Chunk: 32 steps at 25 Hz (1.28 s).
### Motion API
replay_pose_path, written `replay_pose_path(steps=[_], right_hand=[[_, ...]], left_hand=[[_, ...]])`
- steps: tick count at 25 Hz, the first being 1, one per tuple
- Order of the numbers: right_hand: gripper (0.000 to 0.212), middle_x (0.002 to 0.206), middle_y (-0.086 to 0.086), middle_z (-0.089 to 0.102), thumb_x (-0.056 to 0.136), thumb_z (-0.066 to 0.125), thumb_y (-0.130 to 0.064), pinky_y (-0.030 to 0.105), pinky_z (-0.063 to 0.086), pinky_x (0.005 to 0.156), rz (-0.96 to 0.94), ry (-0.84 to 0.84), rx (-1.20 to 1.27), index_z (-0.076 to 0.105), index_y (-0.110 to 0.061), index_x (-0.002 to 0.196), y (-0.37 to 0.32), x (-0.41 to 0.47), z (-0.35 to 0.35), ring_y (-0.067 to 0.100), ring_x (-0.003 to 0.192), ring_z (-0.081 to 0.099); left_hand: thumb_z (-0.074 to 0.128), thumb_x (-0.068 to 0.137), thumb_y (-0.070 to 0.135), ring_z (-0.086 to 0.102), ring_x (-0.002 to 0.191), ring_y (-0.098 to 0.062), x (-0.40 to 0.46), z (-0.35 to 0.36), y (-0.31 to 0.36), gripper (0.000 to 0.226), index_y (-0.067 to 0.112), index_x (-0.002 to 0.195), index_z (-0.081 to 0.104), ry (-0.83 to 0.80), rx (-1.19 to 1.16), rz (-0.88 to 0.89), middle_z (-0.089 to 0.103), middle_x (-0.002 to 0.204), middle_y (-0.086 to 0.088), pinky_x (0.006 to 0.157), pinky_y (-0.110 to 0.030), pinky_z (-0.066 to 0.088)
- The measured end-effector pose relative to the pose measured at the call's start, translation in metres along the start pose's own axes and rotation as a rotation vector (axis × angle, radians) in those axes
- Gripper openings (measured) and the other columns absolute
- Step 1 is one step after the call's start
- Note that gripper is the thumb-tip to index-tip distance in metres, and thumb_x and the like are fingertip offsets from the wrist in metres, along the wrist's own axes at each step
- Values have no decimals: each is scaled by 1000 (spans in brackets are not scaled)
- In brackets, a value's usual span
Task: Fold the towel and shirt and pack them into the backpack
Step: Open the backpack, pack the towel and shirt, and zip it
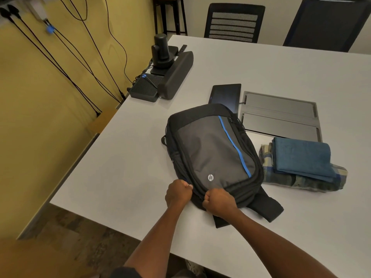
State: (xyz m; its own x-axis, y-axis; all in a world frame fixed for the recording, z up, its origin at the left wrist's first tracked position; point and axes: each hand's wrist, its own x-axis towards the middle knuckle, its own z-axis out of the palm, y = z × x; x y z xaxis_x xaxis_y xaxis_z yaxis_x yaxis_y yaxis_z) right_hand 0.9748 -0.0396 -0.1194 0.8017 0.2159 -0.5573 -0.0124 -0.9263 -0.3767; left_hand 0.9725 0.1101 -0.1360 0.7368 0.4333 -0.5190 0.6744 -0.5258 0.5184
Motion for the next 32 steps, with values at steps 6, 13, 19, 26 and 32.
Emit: replay_pose_path(steps=[6, 13, 19, 26, 32], right_hand=[[18, 64, -1, 58, 84, 54, -28, 31, 53, 63, 7, -6, -18, 57, -21, 67, 58, -9, -5, 13, 58, 53], [22, 61, -3, 52, 88, 52, -25, 23, 41, 53, -21, 92, 37, 54, -20, 67, 73, -13, -8, 9, 53, 46], [19, 68, 1, 62, 89, 52, -26, 25, 45, 56, -11, 117, 74, 58, -18, 73, 71, -12, -6, 11, 58, 51], [19, 72, 1, 63, 91, 49, -28, 28, 47, 59, -30, 127, -6, 61, -19, 79, 81, -15, -18, 14, 64, 56], [18, 72, -2, 59, 89, 48, -33, 26, 42, 58, 38, 204, -106, 59, -22, 78, 114, -16, -44, 15, 67, 57]], left_hand=[[63, 91, 33, 66, 92, -27, 8, -8, -12, 14, 22, 87, 69, 104, 88, 51, 72, 97, -2, 79, -32, 51], [59, 92, 22, 60, 90, -23, -20, -1, -3, 8, 19, 99, 57, 356, 191, 261, 58, 101, -2, 69, -35, 49], [59, 90, 35, 55, 109, -17, -36, 28, 18, 32, 31, 122, 62, -108, 521, 841, 62, 118, 4, 96, -35, 40], [49, 100, 31, 61, 86, -19, -28, 29, 21, 20, 26, 100, 69, -41, 616, 797, 67, 98, 1, 93, -31, 43], [54, 95, 28, 63, 92, -14, -11, -6, -4, 17, 27, 95, 71, -6, 523, 694, 69, 100, 9, 87, -29, 42]])
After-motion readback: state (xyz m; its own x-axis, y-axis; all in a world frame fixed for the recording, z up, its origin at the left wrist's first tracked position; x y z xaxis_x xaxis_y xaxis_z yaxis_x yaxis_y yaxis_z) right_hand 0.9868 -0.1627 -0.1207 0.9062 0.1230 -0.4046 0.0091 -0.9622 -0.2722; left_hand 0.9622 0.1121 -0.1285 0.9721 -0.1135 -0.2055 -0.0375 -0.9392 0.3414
